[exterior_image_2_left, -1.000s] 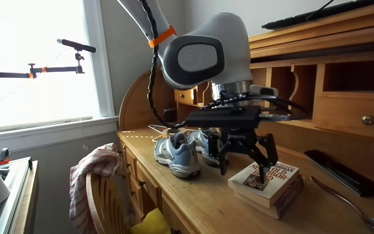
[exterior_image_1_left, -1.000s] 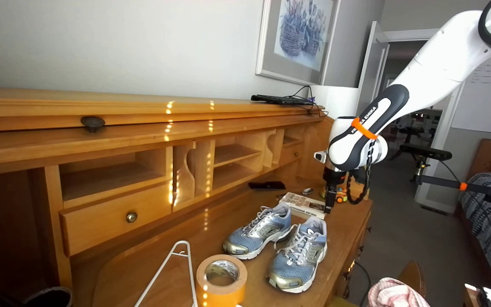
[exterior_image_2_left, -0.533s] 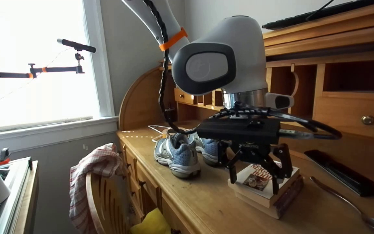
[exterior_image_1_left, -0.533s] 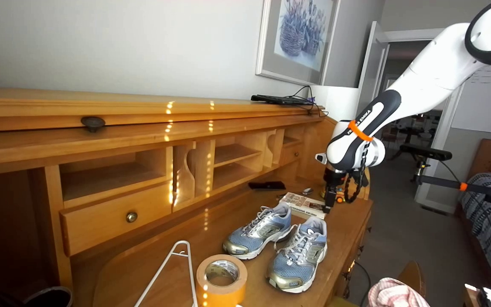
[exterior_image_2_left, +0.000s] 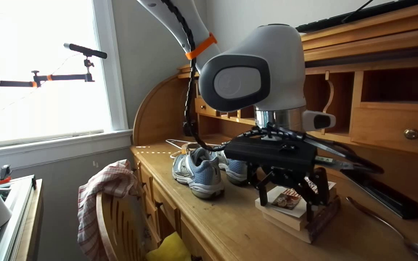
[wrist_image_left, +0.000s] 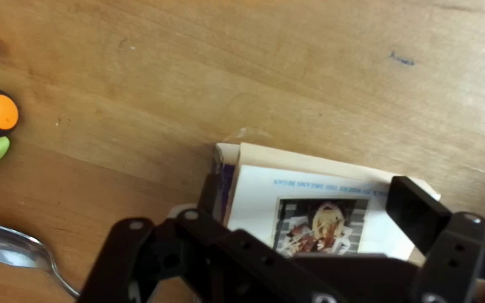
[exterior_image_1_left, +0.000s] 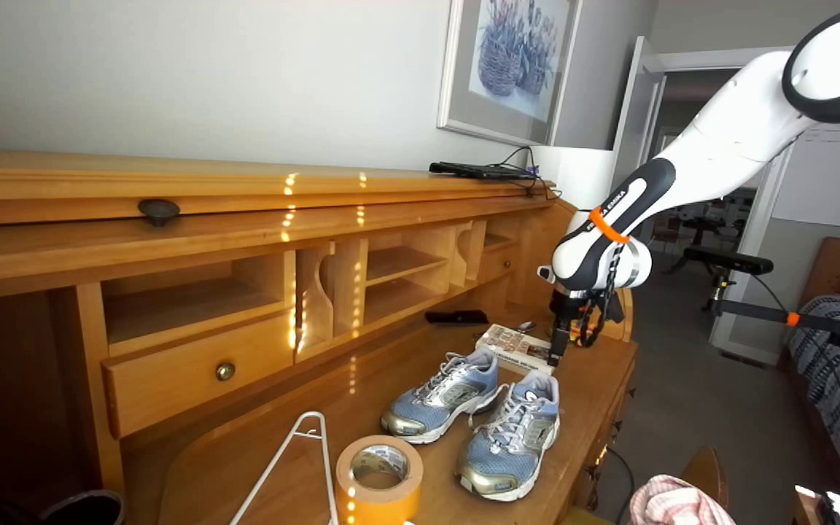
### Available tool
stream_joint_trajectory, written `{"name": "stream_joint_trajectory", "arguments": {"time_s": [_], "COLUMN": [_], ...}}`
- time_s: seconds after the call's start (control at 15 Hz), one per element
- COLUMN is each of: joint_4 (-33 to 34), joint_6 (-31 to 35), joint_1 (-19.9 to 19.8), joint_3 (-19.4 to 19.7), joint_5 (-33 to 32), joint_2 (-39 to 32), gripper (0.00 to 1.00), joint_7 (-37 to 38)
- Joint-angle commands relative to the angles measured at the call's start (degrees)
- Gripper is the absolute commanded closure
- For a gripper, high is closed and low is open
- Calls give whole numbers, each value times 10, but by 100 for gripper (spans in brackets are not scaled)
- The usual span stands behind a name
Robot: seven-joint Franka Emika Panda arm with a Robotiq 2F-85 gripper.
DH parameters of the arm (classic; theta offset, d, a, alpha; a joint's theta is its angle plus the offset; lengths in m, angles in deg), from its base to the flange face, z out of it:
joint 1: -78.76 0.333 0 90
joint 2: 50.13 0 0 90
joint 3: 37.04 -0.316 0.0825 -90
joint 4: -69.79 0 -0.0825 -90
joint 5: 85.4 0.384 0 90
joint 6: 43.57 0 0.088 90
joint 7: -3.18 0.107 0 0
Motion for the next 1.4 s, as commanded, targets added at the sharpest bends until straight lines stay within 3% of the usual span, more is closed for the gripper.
{"name": "stream_joint_trajectory", "arguments": {"time_s": [0.0, 0.4, 0.8, 1.33], "joint_4": [23, 56, 101, 127], "joint_6": [-29, -94, -180, -233], "joint_1": [-9, -9, -6, -7], "joint_3": [-15, -16, -12, -13], "joint_5": [27, 73, 135, 207], "joint_2": [-17, -31, -47, -48], "gripper": [0, 0, 0, 0], "joint_7": [-6, 16, 88, 162]}}
